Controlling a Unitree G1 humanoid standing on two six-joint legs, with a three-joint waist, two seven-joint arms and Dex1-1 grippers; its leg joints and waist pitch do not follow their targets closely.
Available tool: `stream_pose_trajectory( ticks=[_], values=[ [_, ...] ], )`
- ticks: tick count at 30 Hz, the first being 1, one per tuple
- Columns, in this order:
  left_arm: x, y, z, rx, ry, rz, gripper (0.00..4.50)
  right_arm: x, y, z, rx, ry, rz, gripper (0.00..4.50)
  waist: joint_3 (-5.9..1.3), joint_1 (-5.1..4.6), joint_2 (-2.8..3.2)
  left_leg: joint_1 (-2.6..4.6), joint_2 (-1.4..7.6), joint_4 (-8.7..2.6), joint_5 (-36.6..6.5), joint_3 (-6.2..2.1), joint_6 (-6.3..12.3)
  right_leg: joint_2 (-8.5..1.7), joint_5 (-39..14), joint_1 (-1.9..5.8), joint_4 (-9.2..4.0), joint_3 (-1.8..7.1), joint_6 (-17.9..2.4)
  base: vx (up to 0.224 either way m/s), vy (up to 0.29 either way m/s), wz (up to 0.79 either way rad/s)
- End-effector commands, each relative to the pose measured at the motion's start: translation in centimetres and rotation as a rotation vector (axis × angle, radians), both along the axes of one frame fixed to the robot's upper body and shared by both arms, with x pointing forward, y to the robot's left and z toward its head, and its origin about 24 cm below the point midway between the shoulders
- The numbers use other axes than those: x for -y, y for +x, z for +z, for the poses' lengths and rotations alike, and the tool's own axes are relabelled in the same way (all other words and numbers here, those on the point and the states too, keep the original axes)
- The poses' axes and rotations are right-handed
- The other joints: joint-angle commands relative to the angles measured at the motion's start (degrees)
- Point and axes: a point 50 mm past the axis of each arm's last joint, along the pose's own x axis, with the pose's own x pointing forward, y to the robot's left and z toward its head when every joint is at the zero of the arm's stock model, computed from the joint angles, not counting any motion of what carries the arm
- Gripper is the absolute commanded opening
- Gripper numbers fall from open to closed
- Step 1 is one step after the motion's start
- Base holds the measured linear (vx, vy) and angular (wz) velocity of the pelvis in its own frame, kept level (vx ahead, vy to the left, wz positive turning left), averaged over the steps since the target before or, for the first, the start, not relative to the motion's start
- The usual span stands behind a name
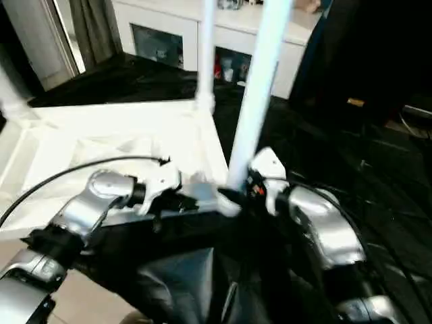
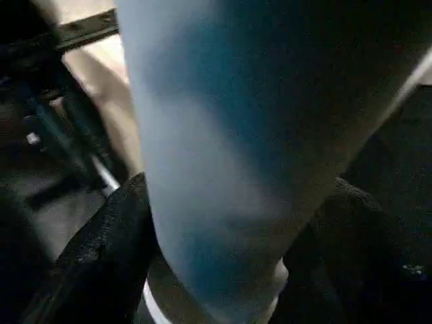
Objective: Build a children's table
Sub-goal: Rotate leg to tighten
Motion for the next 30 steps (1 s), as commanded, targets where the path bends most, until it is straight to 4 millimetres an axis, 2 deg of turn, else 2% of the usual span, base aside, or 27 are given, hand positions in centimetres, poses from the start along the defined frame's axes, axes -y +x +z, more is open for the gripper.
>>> stream_pose_trajectory(
  ticks=[1, 4, 6, 9, 14, 15, 20, 25, 28, 30],
  values=[
    [1.0, -0.1, 1.5, 0.037, -0.097, -0.055, 0.0, 0.2, -0.4, 0.1, -0.007, -0.019, 0.037, 3.5, -3.69, -0.04, -0.4, 0.85, 3.19, -4.14, -14.1, -1.22, 2.07, -5.64, -19.47, 2.69, -5.2, 3.7, -7.95, 0.0, 0.0, 0.0],
    [0.7, -0.2, 1.5, 0.032, -0.095, -0.056, 0.0, 0.1, -1.1, -0.3, -0.036, -0.033, 0.093, 3.5, -3.68, 0.04, -0.45, 0.78, 3.14, -4.13, -14.21, -1.3, 2.1, -5.7, -21.54, 2.73, -5.44, 3.66, -7.05, 0.0, 0.0, 0.0],
    [0.5, -0.4, 1.5, 0.027, -0.094, -0.059, 0.0, 0.1, -1.4, -0.4, -0.046, -0.041, 0.111, 3.5, -3.74, 0.0, -0.44, 0.63, 3.2, -4.18, -13.71, -1.37, 2.18, -5.69, -20.97, 2.78, -5.31, 3.65, -6.99, 0.0, 0.0, 0.0],
    [0.4, -0.5, 1.5, 0.023, -0.092, -0.062, 0.0, 0.1, -1.4, -0.5, -0.05, -0.049, 0.115, 3.5, -3.73, -0.07, -0.38, 0.77, 3.2, -4.14, -13.88, -1.31, 2.2, -5.61, -20.68, 2.61, -5.31, 3.64, -7.45, 0.0, 0.0, 0.0],
    [0.2, -0.6, 1.6, 0.02, -0.088, -0.062, 0.0, 0.0, -1.2, -0.4, -0.046, -0.026, 0.097, 3.5, -3.9, -0.08, -0.31, 0.68, 3.21, -4.03, -12.35, -1.29, 2.45, -5.47, -17.02, 2.69, -4.84, 3.64, -8.57, 0.0, 0.0, 0.0],
    [0.2, -0.6, 1.6, 0.021, -0.088, -0.062, 0.0, 0.0, -1.2, -0.4, -0.045, -0.024, 0.096, 3.27, -3.91, -0.1, -0.34, 0.64, 3.17, -4.02, -12.22, -1.26, 2.51, -5.43, -16.61, 2.72, -4.79, 3.64, -8.69, 0.0, 0.0, 0.0],
    [0.1, -0.7, 1.6, 0.013, -0.083, -0.061, 0.0, -0.1, -1.5, -0.6, -0.069, -0.018, 0.123, 2.88, -3.79, -0.1, -0.4, 0.66, 3.11, -4.0, -12.58, -1.22, 2.55, -5.52, -17.57, 2.76, -4.92, 3.65, -8.62, 0.0, 0.0, 0.0],
    [0.0, -0.8, 1.5, 0.009, -0.078, -0.056, 0.0, -0.1, -1.7, -0.8, -0.076, -0.018, 0.123, 2.71, -3.78, -0.13, -0.37, 0.7, 3.13, -4.06, -13.04, -1.27, 2.35, -5.52, -18.69, 2.73, -5.06, 3.64, -8.11, 0.0, 0.0, 0.0],
    [-0.2, -0.2, 1.1, 0.029, -0.049, 0.024, 0.0, -0.2, -1.3, -1.6, -0.085, -0.015, 0.039, 2.68, -3.83, -0.18, -0.35, 0.68, 3.15, -4.07, -12.86, -1.3, 2.17, -5.5, -18.31, 2.69, -4.97, 3.63, -8.23, 0.0, 0.0, 0.0],
    [-0.4, 0.7, 0.9, 0.045, -0.028, 0.128, 0.0, -0.2, -0.5, -2.5, -0.084, -0.028, -0.085, 2.68, -3.72, -0.49, -0.41, 0.72, 2.96, -4.1, -13.18, -1.25, 1.56, -5.48, -19.36, 2.55, -5.17, 3.55, -8.22, 0.0, 0.0, 0.0]
  ],
)
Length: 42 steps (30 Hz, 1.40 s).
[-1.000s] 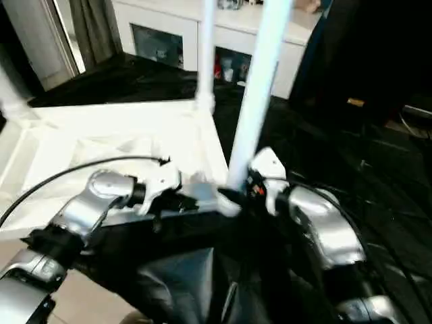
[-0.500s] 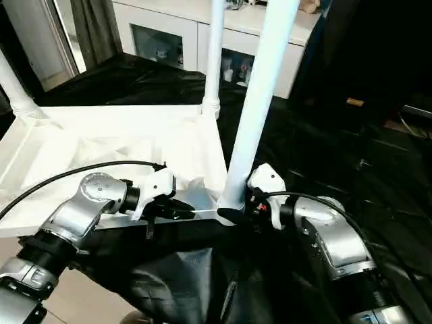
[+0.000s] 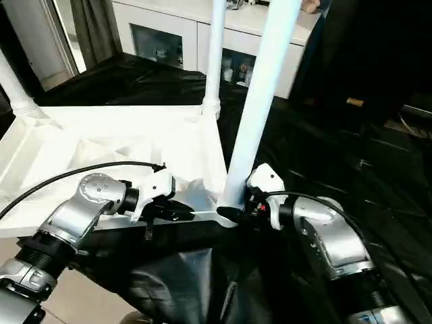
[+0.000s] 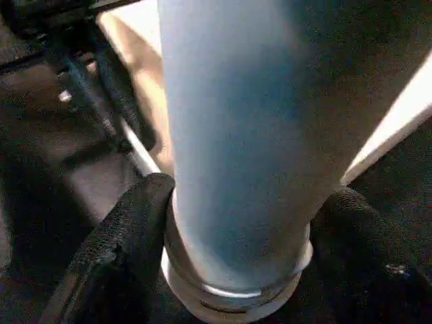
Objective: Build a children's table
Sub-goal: Rotate leg to tighten
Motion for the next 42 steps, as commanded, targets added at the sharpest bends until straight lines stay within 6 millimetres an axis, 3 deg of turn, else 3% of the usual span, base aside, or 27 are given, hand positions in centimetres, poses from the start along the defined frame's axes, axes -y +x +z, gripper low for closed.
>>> stream_pose_trajectory(
  ticks=[1, 7, 8, 9, 11, 13, 14, 17, 18, 19, 20, 21, 22, 24, 29, 34, 36, 42],
  values=[
    [0.2, 1.5, 0.9, 0.06, -0.026, 0.131, 0.0, 0.4, 0.7, -1.7, -0.044, -0.04, -0.161, 2.68, -3.63, -0.26, -0.38, 0.72, 2.91, -4.18, -13.44, -1.31, 1.28, -5.45, -20.17, 2.49, -5.27, 3.51, -8.17, 0.0, 0.0, 0.0],
    [1.2, 4.2, 0.8, 0.094, -0.022, 0.45, 0.0, -1.5, 2.5, -4.0, -0.127, -0.01, -0.563, 2.67, -3.61, -0.95, -0.38, 1.01, 2.75, -4.49, -16.17, -1.71, -0.87, -5.72, -26.14, 2.4, -6.02, 3.28, -5.92, 0.0, 0.0, 0.0],
    [1.8, 4.8, 0.9, 0.099, -0.038, 0.524, 0.0, -2.5, 2.6, -4.4, -0.152, -0.005, -0.608, 2.67, -3.6, -1.17, -0.15, 1.02, 2.64, -4.44, -16.32, -1.52, -0.77, -5.7, -25.67, 1.94, -6.13, 3.51, -6.09, 0.0, 0.0, 0.0],
    [2.1, 5.0, 1.0, 0.097, -0.045, 0.54, 0.0, -3.1, 2.7, -4.5, -0.163, 0.003, -0.619, 2.67, -3.6, -1.02, -0.25, 1.6, 2.67, -4.4, -17.13, -1.56, -1.11, -5.75, -26.19, 1.82, -6.4, 3.45, -6.13, 0.0, 0.0, 0.0],
    [2.6, 5.1, 1.0, 0.105, -0.04, 0.553, 0.0, -3.9, 2.8, -4.6, -0.173, 0.015, -0.627, 2.67, -3.66, -0.93, -0.22, 1.24, 2.81, -4.54, -16.83, -1.7, -0.91, -5.92, -25.15, 2.2, -6.23, 3.51, -5.87, 0.0, 0.0, 0.0],
    [3.6, 5.4, 1.2, 0.128, -0.033, 0.553, 0.0, -5.3, 3.1, -4.5, -0.168, 0.022, -0.619, 2.67, -3.44, -0.99, -0.02, 1.39, 2.78, -4.66, -17.91, -1.59, -0.82, -5.71, -25.43, 1.88, -6.47, 3.58, -5.35, 0.0, 0.0, 0.0],
    [3.9, 5.4, 1.3, 0.136, -0.035, 0.531, 0.0, -5.4, 3.2, -4.3, -0.163, 0.028, -0.623, 3.23, -3.54, -0.89, 0.0, 1.53, 2.64, -4.63, -18.29, -1.63, -0.97, -5.78, -26.16, 2.01, -6.51, 3.53, -5.04, 0.0, 0.0, 0.0],
    [4.2, 5.4, 1.3, 0.141, -0.034, 0.51, 0.0, -5.3, 3.4, -4.2, -0.157, 0.036, -0.638, 3.43, -3.45, -0.91, 0.0, 1.13, 2.81, -4.87, -18.46, -1.83, -0.85, -5.89, -26.41, 2.27, -6.5, 3.51, -4.4, 0.0, 0.0, 0.0],
    [4.3, 5.3, 1.3, 0.142, -0.035, 0.491, 0.0, -5.2, 3.5, -4.1, -0.148, 0.035, -0.645, 3.73, -3.54, -1.23, -0.08, 0.8, 2.74, -5.01, -19.04, -2.08, -1.08, -5.96, -26.99, 2.56, -6.45, 3.33, -3.93, 0.0, 0.0, 0.0],
    [4.3, 5.3, 1.3, 0.143, -0.035, 0.481, 0.0, -5.1, 3.6, -4.1, -0.141, 0.033, -0.65, 3.73, -3.77, -1.33, -0.24, 0.51, 2.76, -5.0, -18.31, -2.07, -1.11, -6.2, -26.38, 2.72, -6.4, 3.37, -3.66, 0.0, 0.0, 0.0],
    [4.4, 5.1, 1.3, 0.136, -0.042, 0.46, 0.0, -4.8, 3.8, -3.9, -0.118, 0.03, -0.645, 3.81, -3.86, -1.6, -0.34, -0.22, 2.8, -5.08, -15.74, -2.26, -0.98, -5.99, -23.31, 3.3, -5.72, 3.31, -3.95, 0.0, 0.0, 0.0],
    [4.4, 4.8, 1.3, 0.122, -0.061, 0.414, 0.0, -4.3, 4.0, -3.4, -0.087, 0.034, -0.628, 3.81, -3.82, -1.63, -0.18, -0.17, 2.82, -5.06, -15.34, -2.18, -0.79, -5.78, -22.4, 3.08, -5.66, 3.32, -4.2, 0.0, 0.0, 0.0],
    [4.5, 4.6, 1.3, 0.114, -0.07, 0.39, 0.0, -3.9, 4.1, -3.1, -0.069, 0.041, -0.612, 3.81, -3.95, -1.42, -0.25, 0.56, 2.81, -4.67, -15.08, -1.81, -0.32, -5.88, -20.76, 2.66, -5.81, 3.51, -5.06, 0.0, 0.0, 0.0],
    [4.4, 4.3, 1.3, 0.115, -0.076, 0.345, 0.0, -3.6, 4.2, -2.5, -0.053, 0.068, -0.561, 3.81, -4.11, -1.07, -0.33, 0.36, 2.79, -4.23, -11.32, -1.4, 1.01, -5.71, -13.77, 2.82, -4.87, 3.76, -7.89, 0.0, 0.0, 0.0],
    [3.6, 3.2, 1.1, 0.103, -0.08, 0.211, 0.0, -2.4, 3.9, -0.7, -0.002, 0.101, -0.399, 3.81, -4.33, -0.77, -0.32, 0.15, 2.88, -3.8, -6.62, -1.25, 3.7, -5.46, -5.14, 3.26, -3.65, 3.61, -10.24, 0.0, 0.0, 0.0],
    [2.6, 2.0, 1.1, 0.079, -0.088, 0.091, 0.0, -0.9, 3.0, 0.5, 0.044, 0.061, -0.224, 3.81, -4.14, -0.56, -0.37, 0.57, 3.16, -3.92, -8.41, -1.04, 3.65, -5.51, -7.65, 3.03, -3.95, 3.67, -10.9, 0.0, 0.0, 0.0],
    [2.0, 1.6, 1.1, 0.072, -0.087, 0.057, 0.0, -0.1, 2.1, 0.8, 0.041, 0.026, -0.133, 3.81, -4.0, 0.01, -0.27, 0.67, 3.27, -4.01, -9.96, -1.04, 3.46, -5.6, -9.96, 3.0, -4.2, 3.77, -10.18, 0.0, 0.0, 0.0],
    [1.6, 0.7, 1.1, 0.056, -0.091, -0.008, 0.0, 0.5, 0.8, 0.5, 0.003, -0.025, -0.021, 3.81, -4.0, 0.18, -0.58, 0.61, 3.05, -4.03, -11.94, -1.11, 2.47, -5.7, -16.99, 2.97, -4.92, 3.65, -8.29, 0.0, 0.0, 0.0]
  ],
)
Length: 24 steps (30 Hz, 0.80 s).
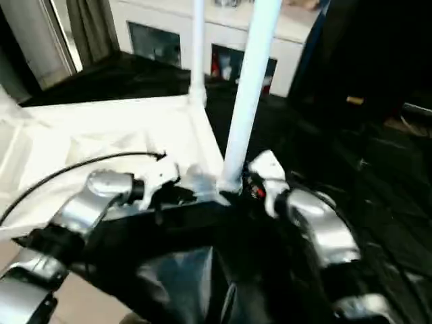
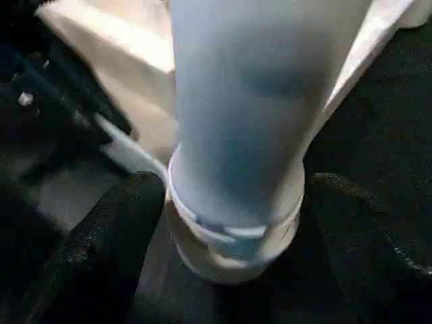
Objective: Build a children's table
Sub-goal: Rotate leg to tighten
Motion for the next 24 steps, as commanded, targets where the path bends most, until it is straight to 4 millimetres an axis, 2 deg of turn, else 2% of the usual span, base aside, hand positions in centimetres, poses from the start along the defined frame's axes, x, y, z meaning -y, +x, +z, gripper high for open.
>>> stream_pose_trajectory(
  ticks=[1, 5, 11, 18, 21, 24],
  values=[
    [1.21, -0.62, 0.99, 0.022, -0.077, -0.087, 0.0, -0.4, -0.31, 0.34, -0.001, -0.012, 0.057, 3.81, -4.01, 0.07, -0.53, 0.63, 3.08, -3.82, -12.01, -1.14, 2.39, -5.7, -17.54, 3.14, -4.95, 3.65, -7.89, 0.0, 0.0, 0.0],
    [1.13, -1.12, 1.13, 0.015, -0.079, -0.113, 0.0, -0.64, -0.47, 0.27, -0.013, -0.006, 0.065, 3.81, -4.05, 0.15, -0.45, 0.92, 3.24, -3.85, -12.02, -1.08, 2.14, -5.53, -17.79, 2.75, -4.97, 3.75, -8.05, 0.0, 0.0, 0.0],
    [1.02, -1.37, 1.2, 0.007, -0.078, -0.126, 0.0, -0.94, -0.62, 0.4, -0.031, 0.018, 0.094, 3.81, -4.22, 0.18, -0.45, 0.58, 3.13, -3.78, -11.17, -1.18, 2.12, -5.48, -15.65, 3.07, -4.62, 3.67, -8.32, 0.0, 0.0, 0.0],
    [0.88, -1.42, 1.27, 0.003, -0.073, -0.125, 0.0, -0.89, -0.91, 0.32, -0.049, 0.02, 0.111, 3.28, -4.35, 0.23, -0.42, 0.52, 3.06, -3.55, -9.67, -1.09, 2.62, -5.37, -13.49, 3.11, -4.34, 3.62, -8.82, 0.0, 0.0, 0.0],
    [0.81, -1.37, 1.31, 0.0, -0.073, -0.121, 0.0, -0.9, -0.94, 0.33, -0.056, 0.024, 0.113, 2.94, -4.32, 0.23, -0.36, 0.52, 3.03, -3.55, -9.89, -1.1, 2.52, -5.35, -13.77, 3.11, -4.37, 3.6, -8.77, 0.0, 0.0, 0.0],
    [0.72, -1.35, 1.3, -0.003, -0.073, -0.118, 0.0, -0.99, -0.94, 0.32, -0.057, 0.03, 0.113, 2.83, -4.27, 0.2, -0.43, 0.52, 3.04, -3.56, -10.34, -1.12, 2.4, -5.4, -14.51, 3.1, -4.45, 3.59, -8.6, 0.0, 0.0, 0.0]
  ],
)
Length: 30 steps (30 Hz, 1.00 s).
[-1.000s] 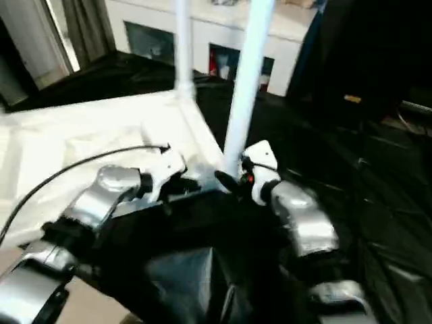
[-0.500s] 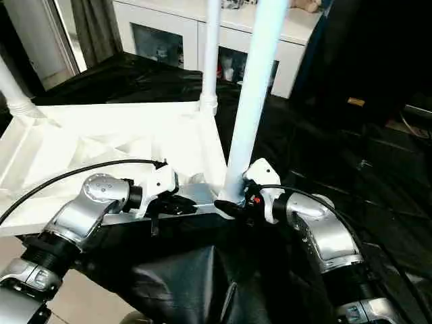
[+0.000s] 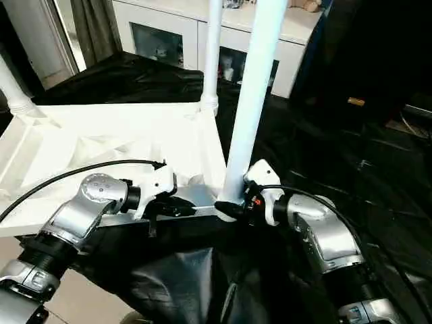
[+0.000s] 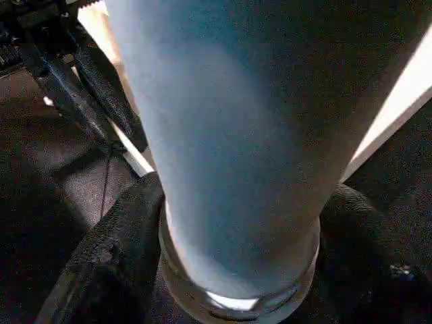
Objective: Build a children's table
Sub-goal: Rotate leg to tighten
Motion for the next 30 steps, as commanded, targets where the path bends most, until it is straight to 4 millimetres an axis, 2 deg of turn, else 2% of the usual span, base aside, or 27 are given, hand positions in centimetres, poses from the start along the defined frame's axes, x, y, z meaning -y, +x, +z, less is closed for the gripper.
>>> stream_pose_trajectory(
  ticks=[1, 6, 9, 11, 12, 14, 15, 17, 18, 19, 21, 24, 26, 28, 30],
  values=[
    [0.8, 0.0, 1.2, 0.03, -0.077, -0.034, 0.0, -0.2, -0.3, 0.3, 0.0, 0.009, 0.021, 2.8, -4.26, 0.02, -0.43, 0.62, 3.0, -3.75, -10.42, -1.12, 2.37, -5.39, -14.65, 3.02, -4.54, 3.59, -8.54, 0.0, 0.0, 0.0],
    [0.7, -0.1, 1.2, 0.02, -0.078, -0.026, 0.0, -0.5, -0.4, -0.1, -0.019, 0.031, 0.011, 2.74, -4.2, 0.05, -0.51, 0.57, 2.95, -3.73, -10.34, -1.12, 2.44, -5.44, -15.52, 3.01, -4.6, 3.6, -8.12, 0.0, 0.0, 0.0],
    [0.8, 0.8, 0.7, 0.026, -0.055, 0.083, 0.0, -0.7, 0.2, -1.3, -0.045, 0.032, -0.154, 2.74, -4.14, -0.12, -0.49, 0.62, 2.98, -3.83, -10.45, -1.18, 2.05, -5.41, -15.74, 2.84, -4.59, 3.57, -8.3, 0.0, 0.0, 0.0],
    [1.2, 1.9, 0.5, 0.047, -0.027, 0.199, 0.0, -1.1, 1.0, -2.3, -0.055, 0.025, -0.325, 2.74, -4.03, -0.42, -0.36, 0.71, 2.89, -3.95, -11.19, -1.2, 1.14, -5.39, -17.34, 2.7, -4.84, 3.54, -8.05, 0.0, 0.0, 0.0],
    [1.3, 2.0, 0.4, 0.051, -0.024, 0.21, 0.0, -1.1, 1.1, -2.4, -0.057, 0.025, -0.345, 2.74, -3.94, -0.56, -0.38, 0.85, 2.85, -4.06, -11.67, -1.2, 0.91, -5.32, -18.04, 2.48, -4.99, 3.53, -7.99, 0.0, 0.0, 0.0],
    [2.0, 3.3, 0.4, 0.075, -0.018, 0.349, 0.0, -1.6, 2.0, -3.3, -0.073, 0.025, -0.551, 2.74, -4.07, -0.7, -0.18, 1.05, 2.86, -4.2, -13.24, -1.42, -0.53, -5.61, -20.07, 2.68, -5.15, 3.5, -7.31, 0.0, 0.0, 0.0],
    [2.3, 3.6, 0.3, 0.075, -0.02, 0.385, 0.0, -1.8, 2.3, -3.5, -0.072, 0.022, -0.605, 2.74, -4.01, -0.88, -0.19, 1.12, 2.91, -4.24, -13.48, -1.33, -0.72, -5.61, -20.13, 2.45, -5.29, 3.65, -7.39, 0.0, 0.0, 0.0],
    [3.2, 4.4, 0.3, 0.095, -0.019, 0.476, 0.0, -3.0, 2.9, -3.6, -0.058, 0.052, -0.687, 2.74, -4.04, -0.9, -0.16, 1.31, 2.71, -4.19, -14.59, -1.44, -1.38, -5.81, -21.93, 2.52, -5.61, 3.55, -6.75, 0.0, 0.0, 0.0],
    [3.7, 4.6, 0.3, 0.1, -0.018, 0.498, 0.0, -3.8, 3.1, -3.5, -0.052, 0.073, -0.703, 2.74, -3.94, -0.9, -0.15, 1.63, 2.7, -4.15, -15.23, -1.25, -1.26, -5.73, -22.35, 2.08, -5.98, 3.66, -6.48, 0.0, 0.0, 0.0],
    [4.1, 4.8, 0.4, 0.121, -0.02, 0.523, 0.0, -4.5, 3.2, -3.4, -0.045, 0.08, -0.694, 2.74, -3.96, -0.74, -0.06, 1.7, 2.67, -4.12, -15.38, -1.3, -1.21, -5.75, -22.32, 2.15, -5.97, 3.66, -6.43, 0.0, 0.0, 0.0],
    [4.8, 5.0, 0.6, 0.138, -0.03, 0.526, 0.0, -5.5, 3.4, -3.1, -0.011, 0.056, -0.658, 2.74, -3.98, -0.51, -0.15, 1.55, 2.7, -4.22, -15.03, -1.3, -0.83, -5.66, -21.76, 2.37, -5.97, 3.68, -5.9, 0.0, 0.0, 0.0],
    [5.5, 5.1, 0.9, 0.161, -0.032, 0.497, 0.0, -5.8, 3.7, -2.7, 0.01, 0.075, -0.663, 2.74, -4.1, -0.42, -0.11, 1.1, 2.78, -4.33, -13.77, -1.36, -0.39, -5.59, -18.69, 2.71, -5.54, 3.69, -5.82, 0.0, 0.0, 0.0],
    [5.6, 5.0, 1.0, 0.167, -0.036, 0.468, 0.0, -5.5, 3.9, -2.5, 0.012, 0.108, -0.681, 3.43, -4.12, -0.32, -0.03, 1.15, 2.83, -4.34, -13.93, -1.37, -0.14, -5.73, -18.27, 2.71, -5.46, 3.73, -6.11, 0.0, 0.0, 0.0],
    [5.7, 4.9, 1.1, 0.171, -0.045, 0.437, 0.0, -5.3, 4.2, -2.2, 0.021, 0.139, -0.695, 3.45, -4.09, -0.43, -0.06, 0.92, 2.8, -4.39, -14.23, -1.41, -0.16, -5.73, -18.58, 2.84, -5.4, 3.69, -6.15, 0.0, 0.0, 0.0],
    [5.7, 4.7, 1.0, 0.167, -0.059, 0.406, 0.0, -5.0, 4.4, -1.7, 0.027, 0.184, -0.703, 3.67, -4.31, -0.96, -0.19, 0.3, 2.82, -4.53, -13.26, -1.72, 0.02, -5.83, -17.87, 3.35, -5.11, 3.5, -5.69, 0.0, 0.0, 0.0]
  ],
)
